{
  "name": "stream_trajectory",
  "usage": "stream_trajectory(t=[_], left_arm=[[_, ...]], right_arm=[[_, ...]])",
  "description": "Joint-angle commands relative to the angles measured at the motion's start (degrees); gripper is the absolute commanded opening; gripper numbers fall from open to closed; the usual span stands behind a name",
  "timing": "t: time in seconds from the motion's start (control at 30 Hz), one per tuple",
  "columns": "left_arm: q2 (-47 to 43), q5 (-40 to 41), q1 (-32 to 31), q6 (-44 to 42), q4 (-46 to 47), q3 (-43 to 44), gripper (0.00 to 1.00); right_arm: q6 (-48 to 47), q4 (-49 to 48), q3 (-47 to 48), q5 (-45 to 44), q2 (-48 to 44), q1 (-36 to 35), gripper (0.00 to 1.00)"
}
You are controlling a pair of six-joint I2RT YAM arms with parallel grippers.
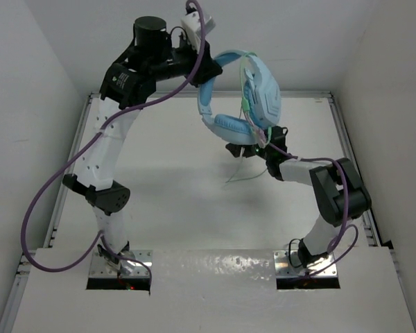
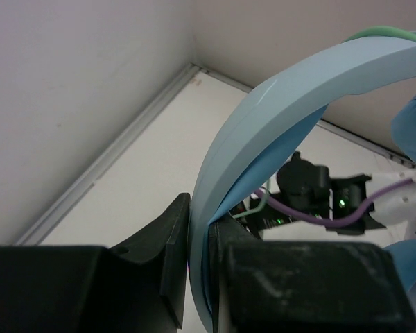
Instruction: Wrap the headphones
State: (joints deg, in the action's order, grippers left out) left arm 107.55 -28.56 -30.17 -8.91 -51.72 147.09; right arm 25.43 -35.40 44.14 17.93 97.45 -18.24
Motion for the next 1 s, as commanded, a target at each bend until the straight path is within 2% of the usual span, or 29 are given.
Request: stream_trajectory(t=[0.0, 0.13, 0.23, 0.33, 0.37, 0.4, 0.5, 0.57, 0.6, 0.67, 0.73, 0.87, 0.97], left_arm=[[-3.0, 8.9, 2.0, 6.4, 5.8, 5.0, 0.00], [-1.8, 13.0, 2.2, 8.0, 6.5, 7.0, 0.00], [-1.1, 16.1, 2.3, 8.4, 6.8, 8.8, 0.00], [-1.0, 23.9, 2.3, 8.4, 6.4, 10.1, 0.00], [-1.0, 27.0, 2.3, 8.4, 6.3, 10.2, 0.00], [-1.0, 28.1, 2.3, 8.9, 6.0, 10.2, 0.00], [-1.2, 33.3, 2.5, 11.6, 6.1, 9.3, 0.00], [-1.1, 36.8, 3.3, 13.4, 5.9, 8.4, 0.00], [-1.0, 40.6, 3.6, 14.1, 5.9, 8.2, 0.00], [-0.5, 45.6, 4.7, 15.8, 5.9, 7.8, 0.00], [0.0, 47.6, 5.6, 16.0, 6.7, 7.3, 0.00], [1.4, 49.9, 10.0, 18.1, 8.2, 6.8, 0.00], [2.6, 50.1, 12.0, 20.9, 9.0, 6.5, 0.00]], right_arm=[[3.1, -5.1, -1.7, -2.7, 1.1, -2.5, 0.65], [8.3, -10.3, -1.8, -4.4, 4.8, -4.5, 0.65], [8.1, -8.3, 1.3, -5.4, 8.0, -7.8, 0.63], [8.5, -10.3, 1.0, -7.5, 10.0, -10.8, 0.57], [8.5, -11.7, 0.7, -9.2, 11.1, -11.3, 0.53], [8.2, -13.8, 0.5, -10.0, 11.6, -12.3, 0.35], [7.7, -11.8, 2.6, -11.3, 12.8, -14.0, 0.06], [5.5, -8.1, 4.0, -10.5, 12.5, -15.2, 0.05], [4.1, -3.2, 5.6, -8.9, 11.9, -15.9, 0.05], [-1.5, 1.7, 6.9, -7.0, 11.3, -18.8, 0.03], [-6.0, 6.6, 7.1, -4.2, 9.5, -21.5, 0.00], [-8.7, 11.2, 5.6, -0.7, 6.6, -24.1, 0.00], [-11.6, 16.9, 8.0, 0.9, 6.2, -26.6, 0.00]])
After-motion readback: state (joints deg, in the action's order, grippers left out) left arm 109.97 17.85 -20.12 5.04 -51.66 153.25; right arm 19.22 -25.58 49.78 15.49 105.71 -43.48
